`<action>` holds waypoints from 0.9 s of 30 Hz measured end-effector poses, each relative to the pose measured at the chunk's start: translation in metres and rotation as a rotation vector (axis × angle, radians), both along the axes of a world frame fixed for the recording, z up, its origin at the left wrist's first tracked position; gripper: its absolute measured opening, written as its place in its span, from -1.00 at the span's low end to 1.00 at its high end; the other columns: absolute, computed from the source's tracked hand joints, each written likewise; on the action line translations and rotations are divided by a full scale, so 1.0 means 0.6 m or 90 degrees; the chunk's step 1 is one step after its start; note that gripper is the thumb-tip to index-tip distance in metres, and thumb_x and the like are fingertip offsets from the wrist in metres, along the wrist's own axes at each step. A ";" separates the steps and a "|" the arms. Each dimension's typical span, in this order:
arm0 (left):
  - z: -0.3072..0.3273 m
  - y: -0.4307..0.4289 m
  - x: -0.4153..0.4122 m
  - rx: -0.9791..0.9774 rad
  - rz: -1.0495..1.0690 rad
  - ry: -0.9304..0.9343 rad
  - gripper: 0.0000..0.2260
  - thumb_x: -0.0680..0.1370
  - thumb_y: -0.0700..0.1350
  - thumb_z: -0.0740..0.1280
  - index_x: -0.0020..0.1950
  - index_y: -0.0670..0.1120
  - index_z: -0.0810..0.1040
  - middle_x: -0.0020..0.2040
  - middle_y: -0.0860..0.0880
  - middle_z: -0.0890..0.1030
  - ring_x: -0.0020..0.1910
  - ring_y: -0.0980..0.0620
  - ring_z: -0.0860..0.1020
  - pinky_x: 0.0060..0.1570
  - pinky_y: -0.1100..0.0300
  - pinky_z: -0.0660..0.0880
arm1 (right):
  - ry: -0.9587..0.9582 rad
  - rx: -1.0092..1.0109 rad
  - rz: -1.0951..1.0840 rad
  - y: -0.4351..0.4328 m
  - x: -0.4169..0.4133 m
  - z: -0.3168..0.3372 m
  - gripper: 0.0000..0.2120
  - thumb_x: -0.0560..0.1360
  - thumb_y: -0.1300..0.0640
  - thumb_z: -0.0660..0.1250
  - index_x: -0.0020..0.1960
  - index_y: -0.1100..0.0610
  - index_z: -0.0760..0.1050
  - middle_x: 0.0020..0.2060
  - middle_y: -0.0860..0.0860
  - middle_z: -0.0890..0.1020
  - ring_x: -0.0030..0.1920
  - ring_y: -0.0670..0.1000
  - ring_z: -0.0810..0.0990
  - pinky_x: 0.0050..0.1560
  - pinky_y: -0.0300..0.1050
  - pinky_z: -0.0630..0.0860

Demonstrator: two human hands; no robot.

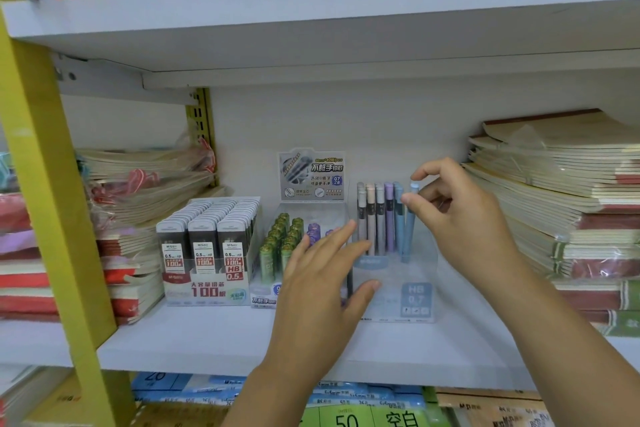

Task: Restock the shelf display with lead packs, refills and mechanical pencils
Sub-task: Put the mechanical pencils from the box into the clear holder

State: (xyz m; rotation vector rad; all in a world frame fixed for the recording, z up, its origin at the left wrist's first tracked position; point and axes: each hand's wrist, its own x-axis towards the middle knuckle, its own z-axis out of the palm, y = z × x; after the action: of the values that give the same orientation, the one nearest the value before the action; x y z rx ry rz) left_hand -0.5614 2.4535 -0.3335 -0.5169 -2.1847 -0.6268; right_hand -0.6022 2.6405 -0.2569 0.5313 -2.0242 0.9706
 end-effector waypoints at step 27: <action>-0.093 -0.082 0.154 -0.018 -0.032 0.045 -0.72 0.57 0.00 0.30 0.28 0.07 0.54 0.29 0.22 0.54 0.30 0.28 0.43 0.35 0.42 0.25 | -0.005 -0.050 0.203 -0.031 0.175 -0.066 -0.79 0.53 0.10 0.29 0.08 -0.20 0.50 -0.12 -0.17 0.62 -0.09 -0.12 0.58 -0.12 -0.40 0.46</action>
State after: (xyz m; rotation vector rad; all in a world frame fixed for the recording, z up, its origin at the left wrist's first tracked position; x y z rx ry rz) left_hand -0.4691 2.4040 -0.3893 -0.6007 -2.1226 -0.5970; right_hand -0.4973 2.6218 -0.2965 0.8254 -1.9345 1.2358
